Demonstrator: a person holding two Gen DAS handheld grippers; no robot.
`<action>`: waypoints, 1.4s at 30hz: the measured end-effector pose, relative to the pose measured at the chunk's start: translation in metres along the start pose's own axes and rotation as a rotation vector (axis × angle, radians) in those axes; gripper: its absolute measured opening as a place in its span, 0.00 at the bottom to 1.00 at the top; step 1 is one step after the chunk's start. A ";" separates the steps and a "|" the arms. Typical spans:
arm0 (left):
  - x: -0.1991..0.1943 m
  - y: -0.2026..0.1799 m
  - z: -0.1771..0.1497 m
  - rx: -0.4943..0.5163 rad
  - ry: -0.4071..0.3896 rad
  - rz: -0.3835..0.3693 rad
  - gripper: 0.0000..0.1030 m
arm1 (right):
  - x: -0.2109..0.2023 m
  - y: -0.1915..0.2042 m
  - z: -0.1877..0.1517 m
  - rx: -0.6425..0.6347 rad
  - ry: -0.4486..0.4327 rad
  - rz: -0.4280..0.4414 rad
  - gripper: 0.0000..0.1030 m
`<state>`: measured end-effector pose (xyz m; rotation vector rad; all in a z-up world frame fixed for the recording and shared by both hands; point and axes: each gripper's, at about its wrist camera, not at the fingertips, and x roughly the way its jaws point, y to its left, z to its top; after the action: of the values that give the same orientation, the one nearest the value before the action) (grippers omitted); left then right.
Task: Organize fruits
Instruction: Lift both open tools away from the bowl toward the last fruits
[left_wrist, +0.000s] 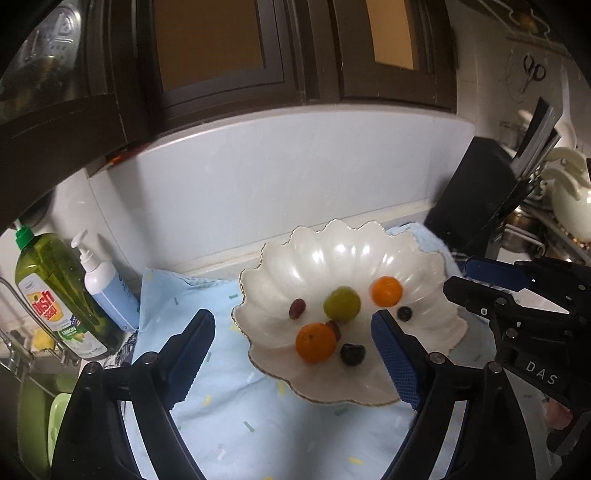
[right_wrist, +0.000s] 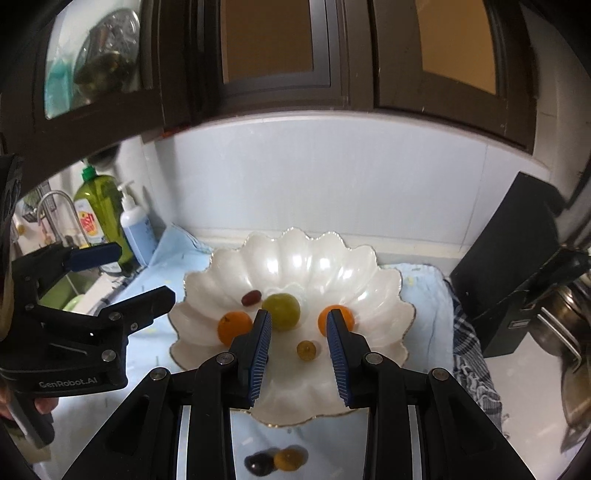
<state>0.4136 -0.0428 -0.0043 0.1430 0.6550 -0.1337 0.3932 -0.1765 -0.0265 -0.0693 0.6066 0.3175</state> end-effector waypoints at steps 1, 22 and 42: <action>-0.004 0.000 -0.001 -0.002 -0.005 -0.002 0.84 | -0.005 0.000 0.000 0.000 -0.008 0.001 0.32; -0.079 -0.031 -0.034 0.050 -0.097 -0.005 0.84 | -0.078 0.007 -0.031 -0.029 -0.087 -0.008 0.32; -0.088 -0.060 -0.075 0.090 -0.091 -0.071 0.84 | -0.091 0.006 -0.070 -0.080 -0.074 0.012 0.32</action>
<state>0.2901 -0.0822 -0.0147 0.1997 0.5640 -0.2367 0.2826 -0.2070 -0.0318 -0.1304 0.5213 0.3542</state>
